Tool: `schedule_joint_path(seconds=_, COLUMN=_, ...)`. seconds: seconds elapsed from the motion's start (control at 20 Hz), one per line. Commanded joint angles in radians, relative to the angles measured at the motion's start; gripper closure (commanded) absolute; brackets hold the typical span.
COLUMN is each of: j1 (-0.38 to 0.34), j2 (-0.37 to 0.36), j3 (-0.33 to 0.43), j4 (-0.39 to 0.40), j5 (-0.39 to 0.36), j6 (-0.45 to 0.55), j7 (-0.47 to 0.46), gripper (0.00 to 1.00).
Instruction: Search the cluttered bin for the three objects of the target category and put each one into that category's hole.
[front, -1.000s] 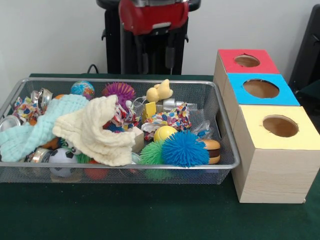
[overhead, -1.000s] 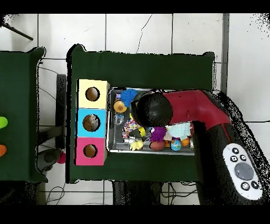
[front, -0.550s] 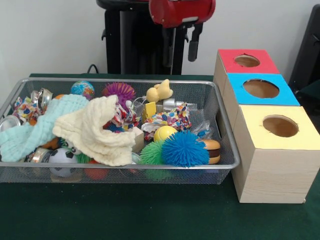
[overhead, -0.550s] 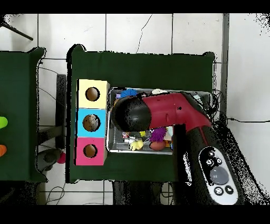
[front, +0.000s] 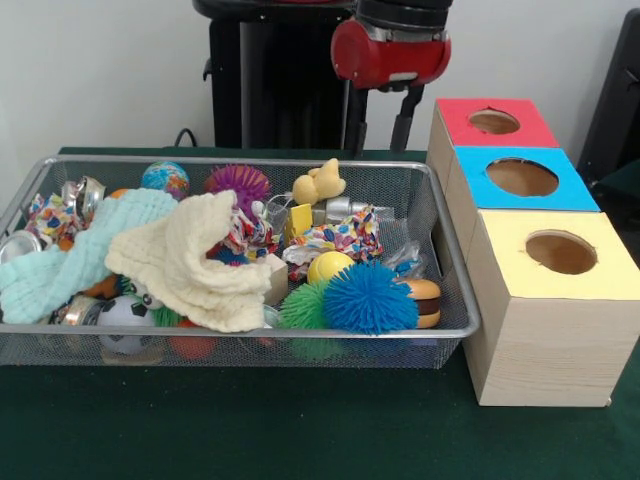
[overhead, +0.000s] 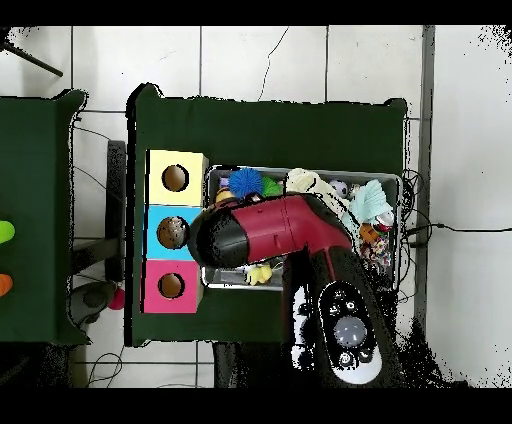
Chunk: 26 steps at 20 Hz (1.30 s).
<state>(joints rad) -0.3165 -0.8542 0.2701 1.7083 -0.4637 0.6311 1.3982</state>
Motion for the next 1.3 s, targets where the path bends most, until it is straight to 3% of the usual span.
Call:
schedule_joint_path(seconds=0.05, j1=-0.019, j2=0.082, j3=-0.1, j4=0.078, j5=-0.076, j6=-0.047, j7=0.151, gripper=0.0)
schedule_joint_path(seconds=0.4, j1=-0.089, j2=0.098, j3=-0.075, j4=0.083, j5=-0.102, j6=-0.087, j7=0.034, gripper=0.0)
schedule_joint_path(seconds=0.65, j1=-0.146, j2=0.119, j3=-0.042, j4=0.067, j5=-0.121, j6=-0.119, j7=0.004, gripper=0.0)
schedule_joint_path(seconds=0.95, j1=-0.102, j2=0.166, j3=-0.085, j4=0.044, j5=-0.181, j6=-0.205, j7=0.099, gripper=0.0)
schedule_joint_path(seconds=1.3, j1=-0.051, j2=0.171, j3=-0.141, j4=0.067, j5=-0.127, j6=-0.211, j7=0.182, gripper=0.0)
